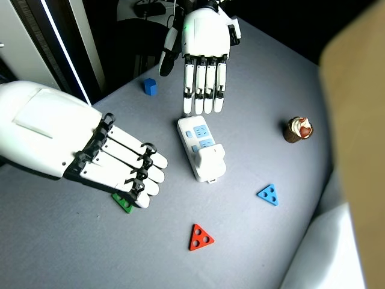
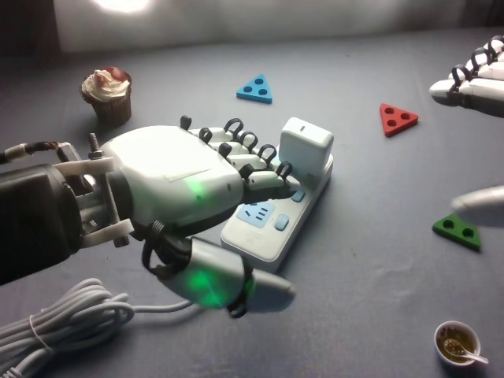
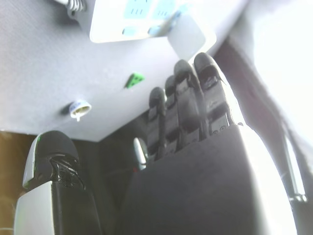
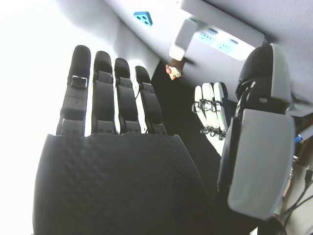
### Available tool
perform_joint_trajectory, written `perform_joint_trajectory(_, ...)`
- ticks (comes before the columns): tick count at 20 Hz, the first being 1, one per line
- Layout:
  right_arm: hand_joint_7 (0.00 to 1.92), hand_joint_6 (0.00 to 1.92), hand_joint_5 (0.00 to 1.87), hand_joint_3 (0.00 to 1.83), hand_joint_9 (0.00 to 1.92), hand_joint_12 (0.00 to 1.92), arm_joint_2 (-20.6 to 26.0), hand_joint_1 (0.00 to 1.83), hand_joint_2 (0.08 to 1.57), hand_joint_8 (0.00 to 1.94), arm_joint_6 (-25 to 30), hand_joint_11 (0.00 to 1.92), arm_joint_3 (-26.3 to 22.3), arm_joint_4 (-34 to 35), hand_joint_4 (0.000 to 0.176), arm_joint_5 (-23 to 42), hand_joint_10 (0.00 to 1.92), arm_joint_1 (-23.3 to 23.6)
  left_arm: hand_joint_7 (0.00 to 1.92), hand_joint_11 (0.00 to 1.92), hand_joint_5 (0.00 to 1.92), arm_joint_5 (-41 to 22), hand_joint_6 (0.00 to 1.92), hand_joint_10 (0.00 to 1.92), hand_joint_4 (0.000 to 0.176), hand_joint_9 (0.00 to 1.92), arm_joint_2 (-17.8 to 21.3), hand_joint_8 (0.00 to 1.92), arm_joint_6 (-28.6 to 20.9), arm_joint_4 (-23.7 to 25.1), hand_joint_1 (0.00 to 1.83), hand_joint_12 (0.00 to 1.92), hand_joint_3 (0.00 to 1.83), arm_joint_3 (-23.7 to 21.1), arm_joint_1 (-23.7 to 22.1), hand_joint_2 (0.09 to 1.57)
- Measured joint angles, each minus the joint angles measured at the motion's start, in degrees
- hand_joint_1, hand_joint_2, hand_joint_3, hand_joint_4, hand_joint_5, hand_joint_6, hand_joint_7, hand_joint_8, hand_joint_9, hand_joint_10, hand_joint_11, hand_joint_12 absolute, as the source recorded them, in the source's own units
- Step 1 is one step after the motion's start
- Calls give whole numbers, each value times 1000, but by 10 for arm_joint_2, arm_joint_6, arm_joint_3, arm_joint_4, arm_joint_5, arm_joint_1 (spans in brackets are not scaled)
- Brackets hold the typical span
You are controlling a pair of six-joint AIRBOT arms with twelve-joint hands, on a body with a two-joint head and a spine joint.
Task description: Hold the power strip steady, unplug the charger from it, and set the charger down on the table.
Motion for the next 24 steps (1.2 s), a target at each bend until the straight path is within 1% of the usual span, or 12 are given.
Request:
perform_joint_trajectory(1,138,11,112,9,130,299,0,0,970,15,0,17,0,0,0,3,18,0,171,65,164,0,0,2,0,153,0,0,2,-1,0,144,4,0,0,1059)
perform_joint_trajectory(5,169,1,136,2,174,313,0,0,970,2,5,51,0,0,0,9,8,-1,163,75,158,17,1,0,0,150,-15,0,62,-68,0,154,2,11,-3,1056)
perform_joint_trajectory(7,174,6,149,13,185,318,0,17,1000,4,17,69,-1,18,0,28,10,-5,179,91,169,31,8,10,0,168,-23,10,76,-82,0,165,0,17,-5,1053)
perform_joint_trajectory(8,147,1,126,17,167,310,0,66,1024,0,24,53,-2,42,0,38,2,-5,173,80,172,38,8,5,0,158,-26,6,86,-88,0,163,1,21,-5,1056)
perform_joint_trajectory(10,179,8,150,14,185,313,0,196,1045,11,36,65,1,73,0,49,7,-4,187,91,183,44,11,10,0,173,-33,11,114,-111,0,170,6,30,-5,1067)
perform_joint_trajectory(12,196,5,154,7,198,327,-7,413,1053,10,38,72,1,80,0,60,7,-5,200,92,187,43,10,16,0,191,-42,14,134,-127,0,172,5,40,-5,1069)
perform_joint_trajectory(13,184,1,143,5,188,402,-18,582,1042,1,40,37,1,79,0,78,1,-10,206,89,189,41,10,15,0,193,-47,15,139,-132,0,172,4,45,-5,1068)
perform_joint_trajectory(14,177,0,139,1,173,452,-30,694,1038,0,46,7,1,82,0,92,0,-13,200,75,179,40,5,11,0,188,-56,10,144,-135,0,167,5,52,-5,1072)
perform_joint_trajectory(15,179,0,138,0,177,492,-38,785,1033,1,50,1,0,84,0,102,2,-18,200,76,179,43,4,11,0,190,-62,9,147,-139,0,168,6,57,-5,1074)
perform_joint_trajectory(17,173,2,147,1,165,460,-57,904,1040,0,67,0,0,85,0,135,0,-19,194,70,177,49,3,5,0,179,-73,5,153,-145,0,167,5,65,-5,1076)
perform_joint_trajectory(21,190,11,197,0,177,484,-91,1007,1038,3,113,0,14,91,0,201,4,-35,199,78,182,48,3,4,0,183,-89,4,156,-148,0,175,1,70,13,1070)
perform_joint_trajectory(24,201,6,193,0,190,491,-126,1016,1038,6,119,0,29,91,0,222,7,-51,184,59,168,43,1,2,0,170,-94,0,157,-151,0,171,1,83,21,1072)
